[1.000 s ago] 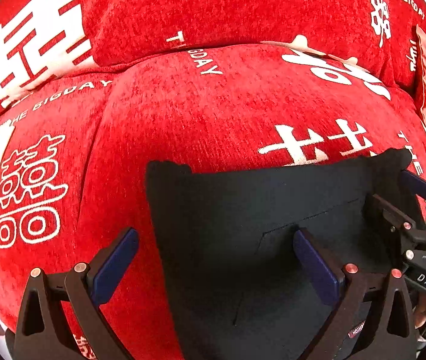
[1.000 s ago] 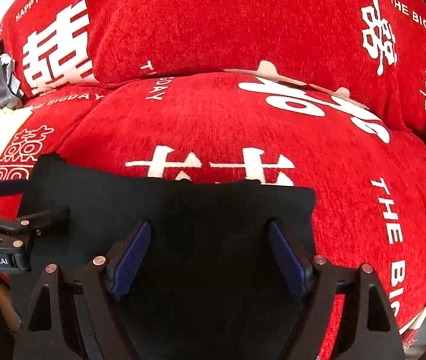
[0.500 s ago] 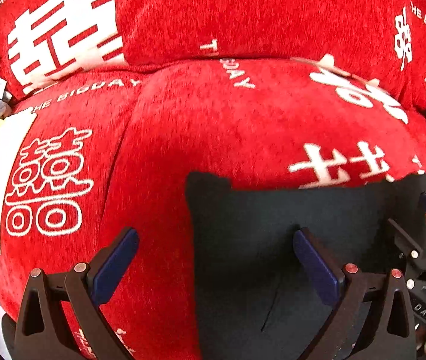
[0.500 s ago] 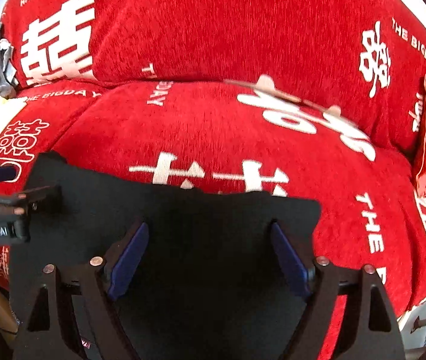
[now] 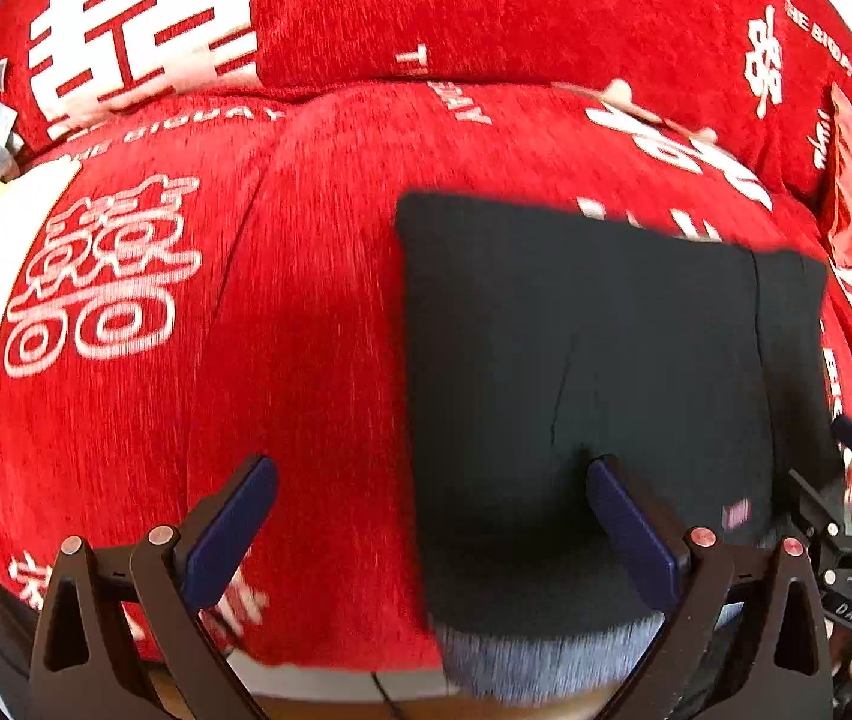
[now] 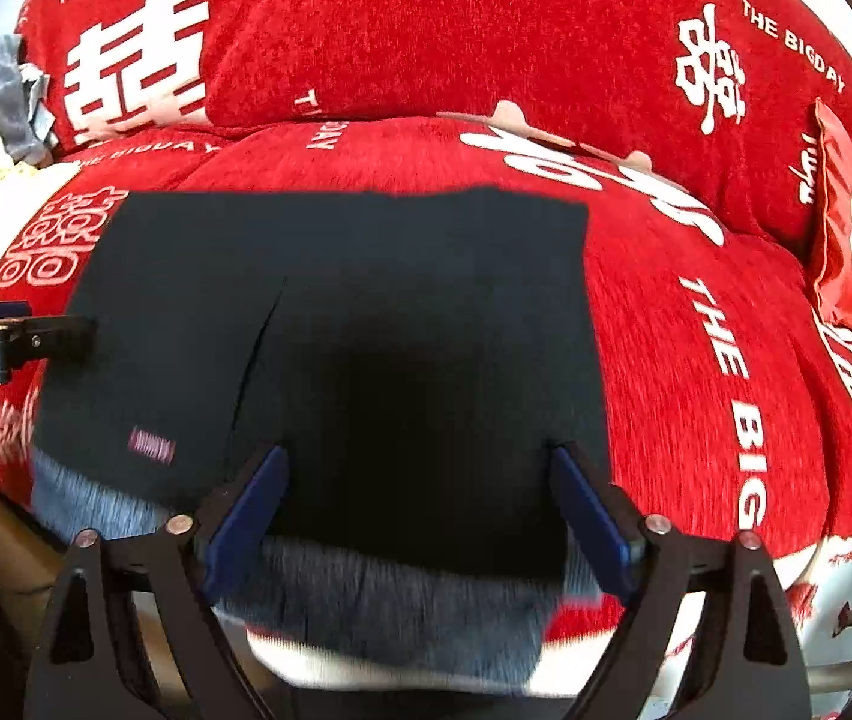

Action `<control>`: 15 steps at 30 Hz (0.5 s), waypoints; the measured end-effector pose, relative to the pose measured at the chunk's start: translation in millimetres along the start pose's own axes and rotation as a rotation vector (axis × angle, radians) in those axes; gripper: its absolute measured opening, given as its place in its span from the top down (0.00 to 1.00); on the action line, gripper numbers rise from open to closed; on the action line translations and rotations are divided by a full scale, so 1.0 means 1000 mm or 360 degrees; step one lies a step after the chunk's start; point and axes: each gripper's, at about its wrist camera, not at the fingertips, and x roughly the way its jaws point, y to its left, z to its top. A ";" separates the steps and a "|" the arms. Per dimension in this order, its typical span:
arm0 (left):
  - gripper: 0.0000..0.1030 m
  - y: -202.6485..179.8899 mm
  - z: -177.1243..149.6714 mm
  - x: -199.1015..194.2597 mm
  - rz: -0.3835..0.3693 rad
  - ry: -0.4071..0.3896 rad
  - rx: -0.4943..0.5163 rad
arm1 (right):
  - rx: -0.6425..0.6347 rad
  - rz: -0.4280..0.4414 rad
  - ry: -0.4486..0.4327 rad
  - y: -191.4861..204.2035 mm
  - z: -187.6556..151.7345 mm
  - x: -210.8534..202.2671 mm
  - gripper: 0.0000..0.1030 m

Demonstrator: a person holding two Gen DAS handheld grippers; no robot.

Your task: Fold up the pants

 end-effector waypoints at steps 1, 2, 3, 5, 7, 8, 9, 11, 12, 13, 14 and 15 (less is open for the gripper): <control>0.00 -0.001 -0.005 0.000 -0.0002 0.0006 0.0013 | -0.0003 -0.0015 -0.0001 0.000 -0.004 -0.001 0.05; 0.00 -0.001 -0.012 0.000 -0.0008 0.0013 0.0038 | 0.0003 -0.0006 0.0017 0.001 -0.010 -0.001 0.05; 0.00 -0.001 -0.015 0.000 -0.0013 0.0012 0.0053 | 0.0021 0.0011 0.0026 0.000 -0.014 -0.001 0.05; 0.00 0.000 -0.019 0.002 -0.0032 0.0003 0.0060 | 0.0038 0.0025 0.0024 -0.002 -0.017 -0.002 0.04; 0.00 0.006 -0.020 0.006 -0.0079 0.0048 0.0010 | 0.0053 0.0027 0.0048 -0.003 -0.018 0.000 0.02; 0.00 0.011 -0.020 0.008 -0.0122 0.0076 -0.0035 | 0.0059 0.0033 0.0061 -0.004 -0.018 0.000 0.02; 0.00 0.015 -0.020 0.007 -0.0160 0.0087 -0.0056 | 0.0069 0.0046 0.0050 -0.007 -0.017 -0.004 0.02; 0.00 0.022 -0.013 0.004 -0.0214 0.0071 -0.0075 | 0.0096 0.0031 -0.0028 -0.013 -0.014 -0.013 0.02; 0.00 0.026 -0.008 0.002 -0.0209 0.0051 -0.0093 | 0.0113 0.0022 -0.0058 -0.018 -0.011 -0.016 0.01; 0.00 0.029 -0.004 0.002 -0.0222 0.0033 -0.0121 | 0.0144 0.0045 -0.0081 -0.027 -0.007 -0.016 0.00; 0.00 0.031 0.000 0.004 -0.0278 0.0038 -0.0146 | 0.0174 0.0075 -0.0086 -0.033 -0.003 -0.012 0.00; 0.00 0.029 0.004 0.010 -0.0334 0.0068 -0.0152 | 0.0226 0.0111 -0.0069 -0.042 0.002 -0.005 0.00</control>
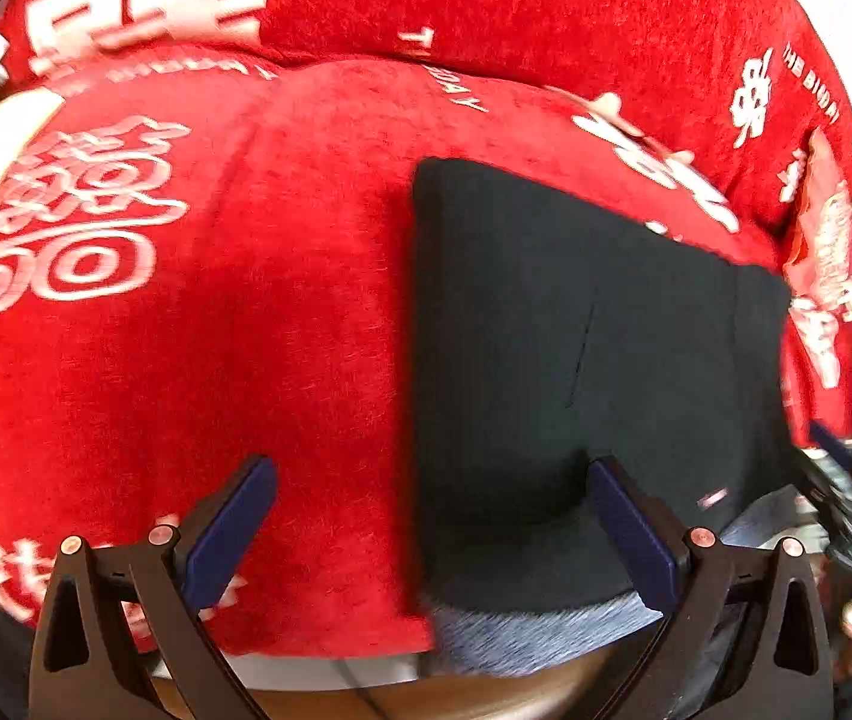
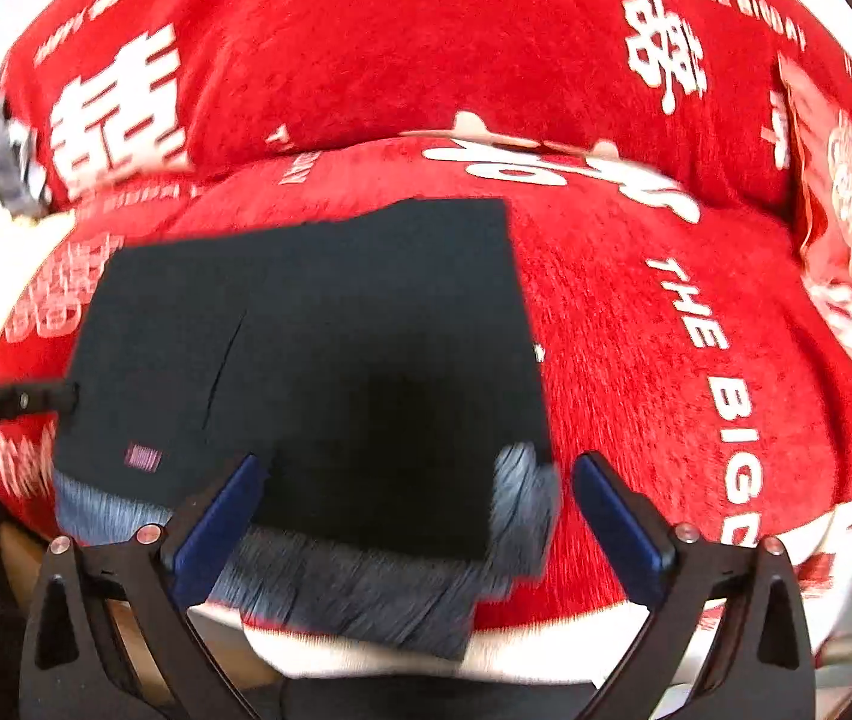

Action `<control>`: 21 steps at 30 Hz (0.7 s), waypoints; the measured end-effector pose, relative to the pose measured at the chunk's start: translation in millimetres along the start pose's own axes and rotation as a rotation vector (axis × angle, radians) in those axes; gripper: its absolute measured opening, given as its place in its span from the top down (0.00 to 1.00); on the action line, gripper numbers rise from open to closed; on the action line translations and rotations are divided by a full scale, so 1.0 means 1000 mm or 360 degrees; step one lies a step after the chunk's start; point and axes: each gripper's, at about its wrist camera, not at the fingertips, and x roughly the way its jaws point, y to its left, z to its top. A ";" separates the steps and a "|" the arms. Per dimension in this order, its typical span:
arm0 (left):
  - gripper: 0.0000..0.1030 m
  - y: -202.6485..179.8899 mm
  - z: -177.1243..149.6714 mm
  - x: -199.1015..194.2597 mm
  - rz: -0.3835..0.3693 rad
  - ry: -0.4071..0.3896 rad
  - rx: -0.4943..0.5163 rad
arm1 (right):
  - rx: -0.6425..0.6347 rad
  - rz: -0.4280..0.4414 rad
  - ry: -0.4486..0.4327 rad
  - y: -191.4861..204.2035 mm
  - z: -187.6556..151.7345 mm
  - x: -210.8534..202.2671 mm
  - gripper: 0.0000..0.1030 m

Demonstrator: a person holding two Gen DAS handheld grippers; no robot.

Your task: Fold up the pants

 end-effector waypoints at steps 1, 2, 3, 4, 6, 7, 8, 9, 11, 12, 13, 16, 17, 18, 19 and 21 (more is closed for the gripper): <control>0.00 -0.002 0.004 0.007 -0.0036 0.0043 -0.0006 | 0.0067 0.0034 0.0036 -0.008 0.006 0.011 0.00; 0.00 -0.005 0.005 0.014 -0.0059 0.0064 -0.0006 | 0.0119 0.0075 0.0063 -0.015 0.010 0.021 0.00; 0.00 -0.009 0.006 0.018 -0.0083 0.0061 0.0000 | 0.0184 0.0142 0.0105 -0.023 0.014 0.035 0.00; 0.00 -0.016 0.007 0.022 -0.0095 0.0052 0.0010 | 0.0214 0.0198 0.0132 -0.026 0.015 0.044 0.00; 0.00 -0.026 0.009 0.027 -0.0121 0.0055 0.0037 | 0.0248 0.0350 0.0187 -0.025 0.015 0.064 0.00; 0.00 -0.033 0.009 0.032 -0.0121 0.0069 0.0056 | 0.0276 0.0366 0.0187 -0.025 0.013 0.069 0.00; 0.00 -0.036 0.010 0.033 -0.0095 0.0057 0.0062 | 0.0308 0.0383 0.0168 -0.026 0.011 0.070 0.00; 0.00 -0.039 0.010 0.033 -0.0084 0.0042 0.0066 | 0.0348 0.0403 0.0150 -0.026 0.008 0.070 0.01; 0.04 -0.044 0.010 0.030 -0.0084 0.0031 0.0096 | 0.0327 0.0392 0.0133 -0.022 0.006 0.065 0.06; 0.14 -0.045 0.009 0.027 -0.0105 0.0022 0.0124 | 0.0280 0.0365 0.0120 -0.016 0.006 0.059 0.13; 0.28 -0.048 0.009 0.021 -0.0132 0.0008 0.0170 | 0.0254 0.0351 0.0112 -0.013 0.006 0.054 0.17; 0.48 -0.055 0.012 0.010 -0.0115 -0.0013 0.0240 | 0.0239 0.0399 0.0076 -0.008 0.009 0.037 0.38; 0.51 -0.055 0.014 0.007 -0.0103 -0.0009 0.0232 | 0.0227 0.0417 0.0065 -0.004 0.011 0.032 0.43; 0.59 -0.053 0.016 0.003 -0.0100 -0.0011 0.0221 | 0.0198 0.0422 0.0050 0.004 0.014 0.024 0.45; 0.66 -0.052 0.017 -0.001 -0.0099 -0.0014 0.0214 | 0.0172 0.0416 0.0033 0.011 0.016 0.018 0.45; 0.70 -0.046 0.022 -0.013 -0.0094 -0.0032 0.0193 | 0.0126 0.0442 -0.0013 0.025 0.020 0.002 0.47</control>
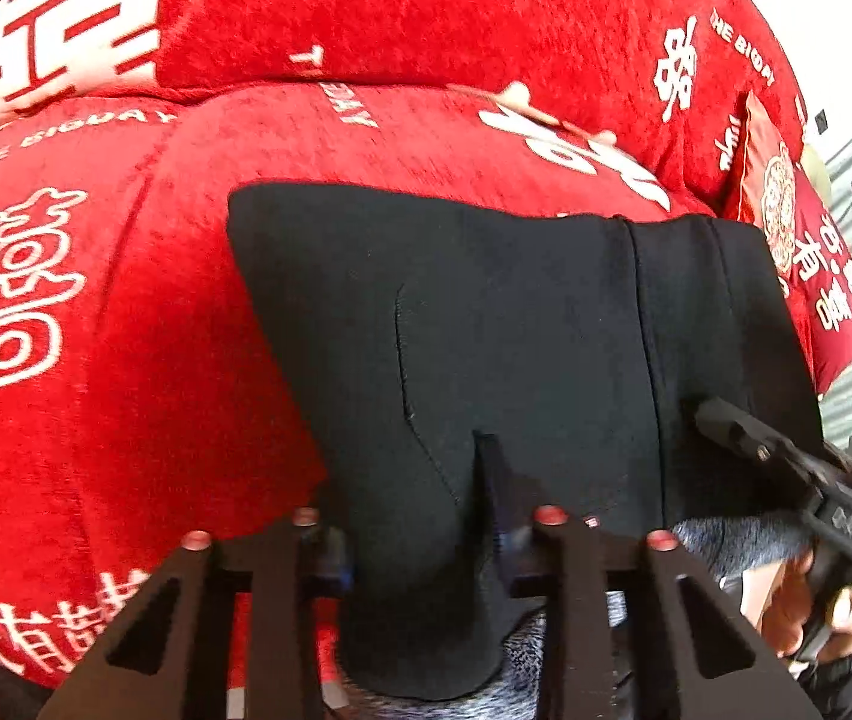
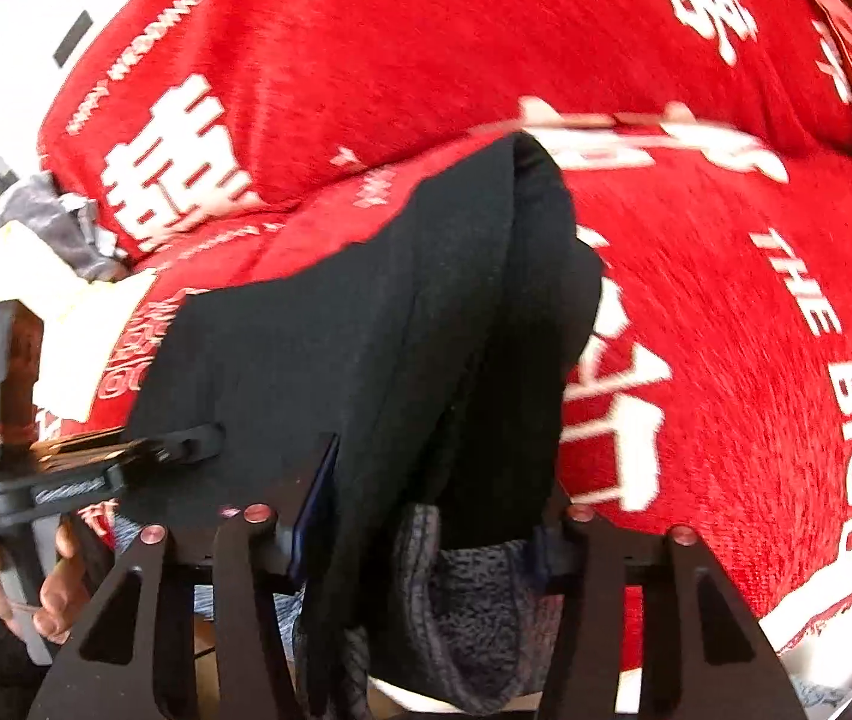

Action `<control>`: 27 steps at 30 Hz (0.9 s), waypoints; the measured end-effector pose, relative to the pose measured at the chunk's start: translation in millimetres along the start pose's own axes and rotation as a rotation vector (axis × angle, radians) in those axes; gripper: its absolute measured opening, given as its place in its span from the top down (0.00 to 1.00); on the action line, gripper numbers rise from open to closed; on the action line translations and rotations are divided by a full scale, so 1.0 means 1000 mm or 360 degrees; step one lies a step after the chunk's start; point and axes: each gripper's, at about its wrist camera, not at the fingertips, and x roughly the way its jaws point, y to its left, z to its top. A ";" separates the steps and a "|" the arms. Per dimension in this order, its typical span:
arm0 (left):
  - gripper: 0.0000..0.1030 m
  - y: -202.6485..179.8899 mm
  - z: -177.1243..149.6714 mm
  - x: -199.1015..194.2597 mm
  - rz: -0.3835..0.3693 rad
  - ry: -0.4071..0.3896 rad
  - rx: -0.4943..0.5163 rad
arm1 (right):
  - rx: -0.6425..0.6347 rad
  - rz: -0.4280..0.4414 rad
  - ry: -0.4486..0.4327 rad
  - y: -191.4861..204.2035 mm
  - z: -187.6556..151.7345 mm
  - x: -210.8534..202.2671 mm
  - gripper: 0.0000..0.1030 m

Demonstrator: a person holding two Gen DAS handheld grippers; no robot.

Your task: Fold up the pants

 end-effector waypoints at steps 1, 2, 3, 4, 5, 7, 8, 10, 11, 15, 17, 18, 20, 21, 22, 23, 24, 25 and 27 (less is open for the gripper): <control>0.70 0.003 0.002 -0.006 -0.0001 -0.0010 -0.0014 | -0.0017 0.0008 -0.0016 0.007 0.002 -0.004 0.47; 0.70 0.007 0.005 -0.013 0.0008 -0.0025 -0.0022 | -0.0044 0.0020 -0.0036 0.019 0.005 -0.009 0.47; 0.70 0.010 0.008 -0.018 0.0033 -0.0048 -0.0023 | -0.0053 0.0040 -0.0046 0.026 0.008 -0.010 0.47; 0.70 0.014 0.011 -0.025 0.0063 -0.0072 -0.0021 | -0.0059 0.0072 -0.0051 0.034 0.012 -0.011 0.47; 0.70 0.020 0.015 -0.034 0.0092 -0.0104 -0.0025 | -0.0064 0.0101 -0.0049 0.040 0.016 -0.010 0.47; 0.70 0.037 0.024 -0.052 0.0117 -0.0155 -0.0063 | -0.0101 0.0140 -0.0046 0.059 0.025 -0.005 0.47; 0.70 0.046 0.028 -0.058 0.0119 -0.0167 -0.0090 | -0.0112 0.0153 -0.0047 0.065 0.032 -0.001 0.47; 0.70 0.065 0.036 -0.068 0.0136 -0.0184 -0.0142 | -0.0111 0.0204 -0.0037 0.078 0.048 0.012 0.47; 0.70 0.076 0.040 -0.071 0.0155 -0.0182 -0.0168 | -0.0111 0.0225 -0.0029 0.082 0.054 0.018 0.47; 0.70 0.113 0.045 -0.065 0.0236 -0.0122 -0.0257 | -0.0083 0.0267 0.0082 0.098 0.070 0.063 0.47; 0.70 0.126 0.043 -0.054 0.0255 -0.0076 -0.0307 | -0.0068 0.0259 0.0145 0.100 0.069 0.083 0.47; 0.70 0.135 0.039 -0.048 0.0239 -0.0051 -0.0325 | -0.0081 0.0216 0.0148 0.103 0.067 0.092 0.47; 0.67 0.146 0.035 -0.038 0.0227 -0.0032 -0.0356 | -0.0098 0.0173 0.0143 0.104 0.064 0.098 0.47; 0.63 0.149 0.032 -0.036 0.0227 -0.0042 -0.0362 | -0.0092 0.0177 0.0145 0.103 0.064 0.099 0.47; 0.61 0.150 0.030 -0.036 0.0222 -0.0055 -0.0362 | -0.0094 0.0179 0.0148 0.101 0.064 0.100 0.47; 0.59 0.150 0.029 -0.035 0.0227 -0.0064 -0.0359 | -0.0096 0.0176 0.0155 0.099 0.064 0.100 0.46; 0.58 0.148 0.028 -0.034 0.0235 -0.0069 -0.0345 | -0.0095 0.0166 0.0170 0.096 0.064 0.102 0.46; 0.57 0.146 0.027 -0.034 0.0244 -0.0072 -0.0326 | -0.0092 0.0158 0.0180 0.094 0.064 0.103 0.46; 0.57 0.144 0.026 -0.033 0.0262 -0.0084 -0.0304 | -0.0075 0.0151 0.0195 0.089 0.064 0.107 0.44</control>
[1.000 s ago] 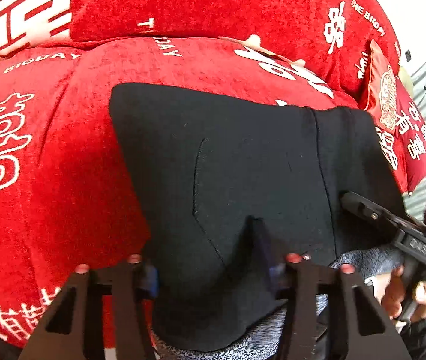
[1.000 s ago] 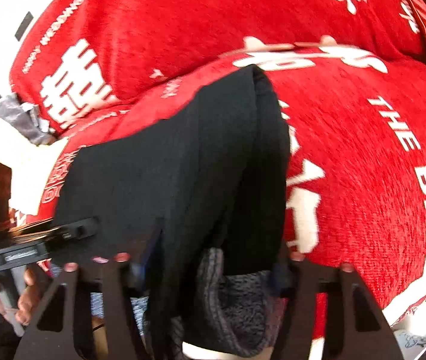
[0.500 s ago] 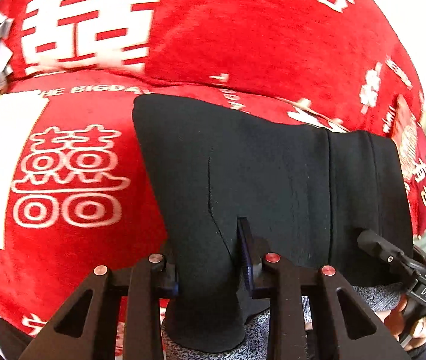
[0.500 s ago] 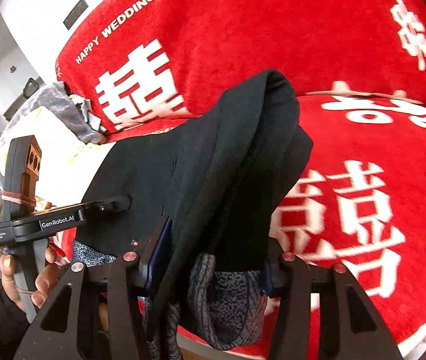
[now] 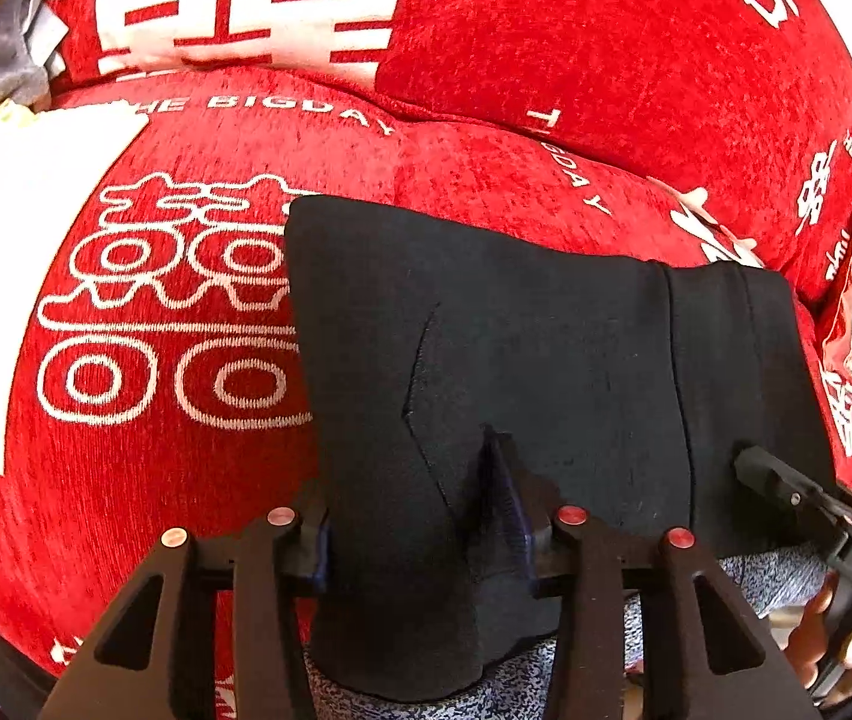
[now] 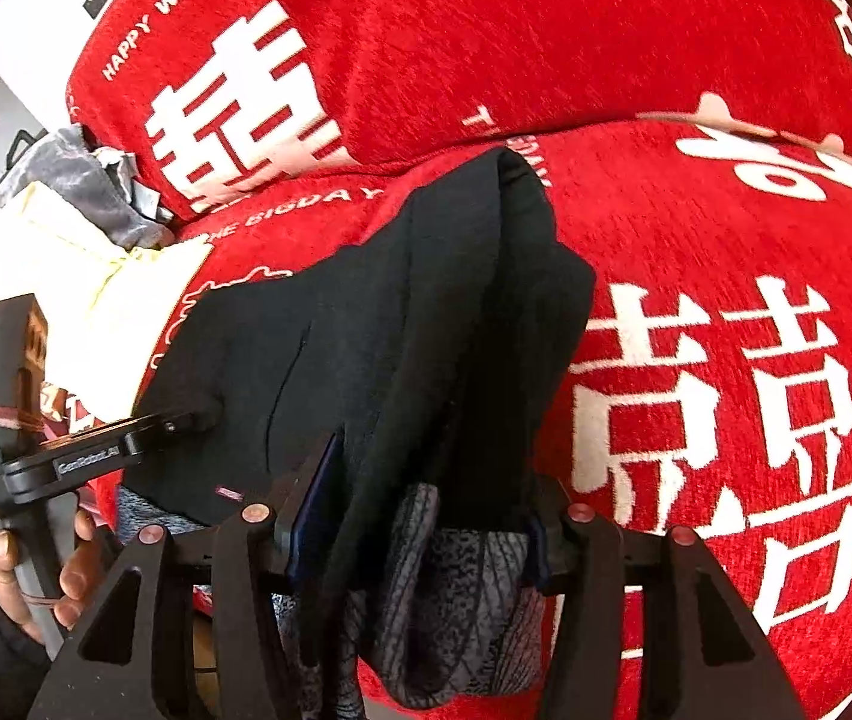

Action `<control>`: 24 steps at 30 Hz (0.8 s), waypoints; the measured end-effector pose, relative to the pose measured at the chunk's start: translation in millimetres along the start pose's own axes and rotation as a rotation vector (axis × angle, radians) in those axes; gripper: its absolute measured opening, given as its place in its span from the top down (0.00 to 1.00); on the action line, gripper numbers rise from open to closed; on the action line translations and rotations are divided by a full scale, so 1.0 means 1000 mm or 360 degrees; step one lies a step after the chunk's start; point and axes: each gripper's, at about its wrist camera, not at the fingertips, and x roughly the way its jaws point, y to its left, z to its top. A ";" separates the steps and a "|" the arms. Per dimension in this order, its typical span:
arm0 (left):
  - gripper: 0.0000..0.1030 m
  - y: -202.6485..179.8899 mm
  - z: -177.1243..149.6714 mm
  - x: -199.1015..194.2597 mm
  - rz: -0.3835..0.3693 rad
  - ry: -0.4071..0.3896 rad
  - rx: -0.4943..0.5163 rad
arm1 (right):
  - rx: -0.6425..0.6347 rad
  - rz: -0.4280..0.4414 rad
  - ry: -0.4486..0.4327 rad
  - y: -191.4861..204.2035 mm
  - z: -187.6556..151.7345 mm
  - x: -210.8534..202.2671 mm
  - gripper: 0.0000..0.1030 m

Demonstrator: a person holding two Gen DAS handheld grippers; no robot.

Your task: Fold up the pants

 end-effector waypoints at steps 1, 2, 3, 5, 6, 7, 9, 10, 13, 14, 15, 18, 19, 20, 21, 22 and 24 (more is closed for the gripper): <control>0.54 -0.001 -0.001 0.000 0.0005 -0.0004 0.0007 | 0.0010 -0.0002 0.0004 -0.003 -0.001 0.002 0.43; 0.53 -0.002 -0.001 0.001 0.0012 -0.0008 0.0004 | 0.0015 -0.0008 0.0006 -0.004 -0.001 0.004 0.42; 0.50 -0.002 -0.001 0.002 0.0017 -0.0008 -0.0001 | 0.0018 -0.0014 0.0008 -0.007 -0.001 0.006 0.40; 0.46 0.002 -0.002 0.005 0.0006 -0.0004 -0.0025 | 0.0026 -0.0017 0.0016 -0.009 -0.002 0.008 0.38; 0.41 0.006 -0.002 0.006 0.0006 -0.0001 -0.0041 | 0.0027 -0.0021 0.0020 -0.010 -0.002 0.010 0.37; 0.35 0.008 -0.002 0.007 0.0009 0.0002 -0.0048 | 0.0026 -0.0022 0.0024 -0.010 -0.002 0.010 0.36; 0.18 0.014 -0.003 0.009 0.0058 0.0010 -0.0062 | 0.0027 -0.0036 0.0040 -0.010 -0.001 0.013 0.24; 0.14 0.017 -0.002 0.009 0.0081 0.0019 -0.0069 | 0.0041 -0.0057 0.0060 -0.012 0.000 0.014 0.21; 0.14 0.026 -0.002 -0.004 0.0118 0.0028 -0.0113 | 0.0062 -0.0139 0.0035 -0.010 0.001 0.000 0.21; 0.14 0.027 -0.003 -0.011 0.0142 -0.0001 -0.0110 | 0.0034 -0.0201 -0.0003 -0.006 0.000 -0.009 0.20; 0.14 0.026 -0.005 -0.018 0.0145 -0.0032 -0.0096 | -0.0053 -0.0309 -0.0081 0.007 -0.002 -0.024 0.20; 0.14 0.013 -0.019 -0.040 0.0104 -0.0112 0.0014 | -0.0362 -0.0386 -0.0223 0.047 -0.018 -0.051 0.20; 0.14 0.005 -0.026 -0.044 0.0089 -0.0134 0.0069 | -0.0487 -0.0375 -0.0239 0.063 -0.028 -0.055 0.20; 0.14 -0.003 -0.033 -0.048 0.0080 -0.0158 0.0130 | -0.0575 -0.0349 -0.0238 0.073 -0.036 -0.057 0.20; 0.14 -0.008 -0.039 -0.049 0.0078 -0.0173 0.0168 | -0.0686 -0.0310 -0.0219 0.084 -0.048 -0.055 0.20; 0.14 -0.013 -0.044 -0.046 0.0067 -0.0177 0.0205 | -0.0743 -0.0301 -0.0200 0.088 -0.054 -0.051 0.20; 0.14 -0.019 -0.047 -0.032 0.0061 -0.0129 0.0215 | -0.0784 -0.0333 -0.0131 0.086 -0.063 -0.035 0.20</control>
